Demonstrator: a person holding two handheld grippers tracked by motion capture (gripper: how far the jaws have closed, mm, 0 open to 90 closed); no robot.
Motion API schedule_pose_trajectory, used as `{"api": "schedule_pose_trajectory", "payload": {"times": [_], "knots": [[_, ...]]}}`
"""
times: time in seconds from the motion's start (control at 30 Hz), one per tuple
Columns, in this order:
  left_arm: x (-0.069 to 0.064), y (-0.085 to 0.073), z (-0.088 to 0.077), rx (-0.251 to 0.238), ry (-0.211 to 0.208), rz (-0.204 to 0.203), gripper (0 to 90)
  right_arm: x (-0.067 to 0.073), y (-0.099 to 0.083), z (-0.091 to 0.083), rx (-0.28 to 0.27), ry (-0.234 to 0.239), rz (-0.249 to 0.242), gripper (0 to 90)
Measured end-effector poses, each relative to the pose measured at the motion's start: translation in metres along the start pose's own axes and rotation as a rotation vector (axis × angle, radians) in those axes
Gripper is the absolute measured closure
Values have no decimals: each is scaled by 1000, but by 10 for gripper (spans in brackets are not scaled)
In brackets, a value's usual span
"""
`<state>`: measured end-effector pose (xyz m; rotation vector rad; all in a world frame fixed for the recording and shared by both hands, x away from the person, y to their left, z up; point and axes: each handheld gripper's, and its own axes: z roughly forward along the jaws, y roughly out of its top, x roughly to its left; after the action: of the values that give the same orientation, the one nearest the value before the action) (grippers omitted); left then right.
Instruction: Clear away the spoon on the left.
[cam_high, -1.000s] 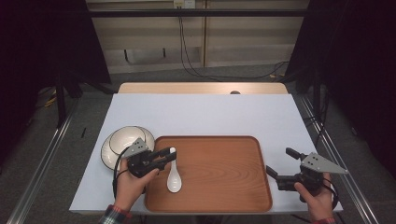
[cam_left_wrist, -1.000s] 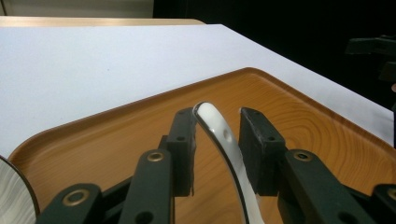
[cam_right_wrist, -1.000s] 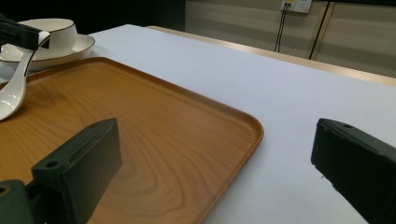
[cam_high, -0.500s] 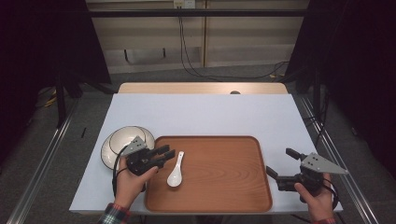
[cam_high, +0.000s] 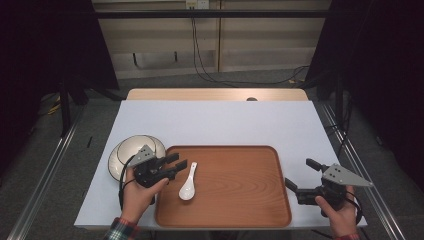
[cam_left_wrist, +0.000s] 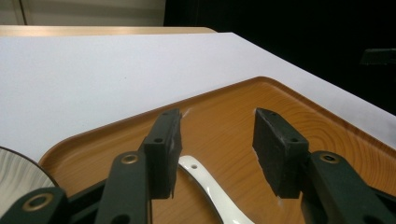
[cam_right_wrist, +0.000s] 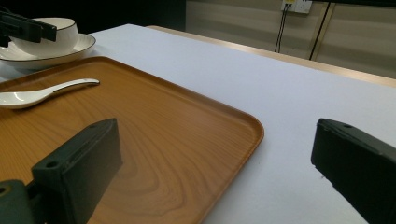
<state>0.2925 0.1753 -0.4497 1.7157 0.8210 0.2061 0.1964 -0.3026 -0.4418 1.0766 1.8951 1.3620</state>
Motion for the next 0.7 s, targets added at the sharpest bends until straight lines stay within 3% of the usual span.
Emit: {"api": "schedule_pose_trajectory", "payload": {"times": [0.37, 0.4, 0.53, 0.7], "knots": [[-3, 3, -2, -2, 15, 22, 382, 0, 0, 0, -2, 6, -3, 13], [-2, 4, -2, 1, 0, 32, 365, 0, 0, 1, -1, 6, -1, 12], [-5, 5, -3, -10, 14, 30, 271, 0, 1, 2, -1, 8, -12, 12], [-7, 7, -3, -19, -14, 64, 196, 0, 1, 1, -2, 9, -3, 13]]}}
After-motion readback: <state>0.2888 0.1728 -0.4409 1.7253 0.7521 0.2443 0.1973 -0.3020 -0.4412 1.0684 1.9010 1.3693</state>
